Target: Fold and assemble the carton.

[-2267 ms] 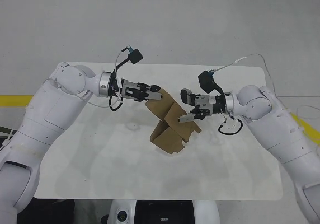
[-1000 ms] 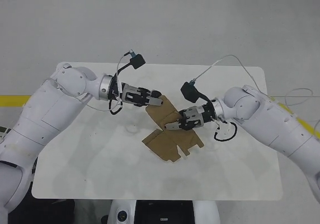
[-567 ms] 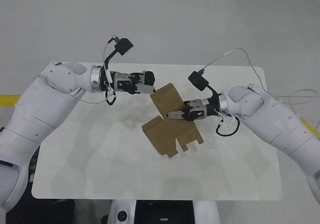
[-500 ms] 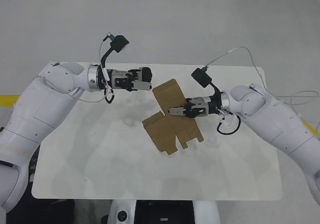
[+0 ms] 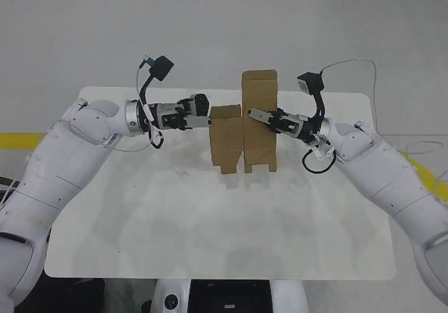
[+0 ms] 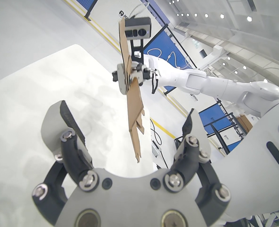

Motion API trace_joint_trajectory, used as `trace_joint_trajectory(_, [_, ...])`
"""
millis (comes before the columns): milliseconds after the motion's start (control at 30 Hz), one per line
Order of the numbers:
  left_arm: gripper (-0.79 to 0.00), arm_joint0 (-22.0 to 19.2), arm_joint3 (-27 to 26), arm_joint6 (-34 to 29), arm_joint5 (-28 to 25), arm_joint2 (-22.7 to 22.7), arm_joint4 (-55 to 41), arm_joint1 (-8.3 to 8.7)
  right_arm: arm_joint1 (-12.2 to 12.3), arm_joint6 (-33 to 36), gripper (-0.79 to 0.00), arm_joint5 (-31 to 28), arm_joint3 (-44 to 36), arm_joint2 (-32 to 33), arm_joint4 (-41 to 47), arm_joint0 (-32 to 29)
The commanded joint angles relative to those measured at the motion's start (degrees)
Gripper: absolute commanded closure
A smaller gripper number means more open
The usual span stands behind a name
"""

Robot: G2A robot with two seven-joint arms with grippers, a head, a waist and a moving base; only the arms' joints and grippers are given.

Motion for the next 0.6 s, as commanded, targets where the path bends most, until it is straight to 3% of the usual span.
trace_joint_trajectory(0, [-0.785,0.76,-0.37,0.35,0.32,-0.07,1.54,-0.04,-0.46,-2.37,0.0,0.3,0.36,0.74,-1.14,-0.26])
trace_joint_trajectory(233, [-0.785,2.51,-1.36,0.87,1.09,0.08,4.65,-0.51,-1.87,-7.36,0.0,0.02,0.92,3.1,-3.68,-1.61])
trace_joint_trajectory(467, [-0.782,3.25,-1.78,-0.11,1.77,-0.11,3.73,-1.03,-3.07,-7.87,0.0,0.29,1.29,4.65,-4.75,-2.45])
trace_joint_trajectory(500, [-0.656,3.34,-1.78,-0.21,1.92,-0.19,3.48,-1.1,-3.22,-7.79,0.0,0.31,1.37,4.87,-4.83,-2.53])
trace_joint_trajectory(533, [-0.397,3.4,-1.77,-0.35,2.1,-0.27,3.23,-1.16,-3.37,-7.72,0.0,0.28,1.48,5.08,-4.92,-2.62])
trace_joint_trajectory(567, [-0.323,3.43,-1.77,-0.52,2.24,-0.37,3.04,-1.22,-3.51,-7.56,0.0,0.24,1.56,5.28,-4.96,-2.73])
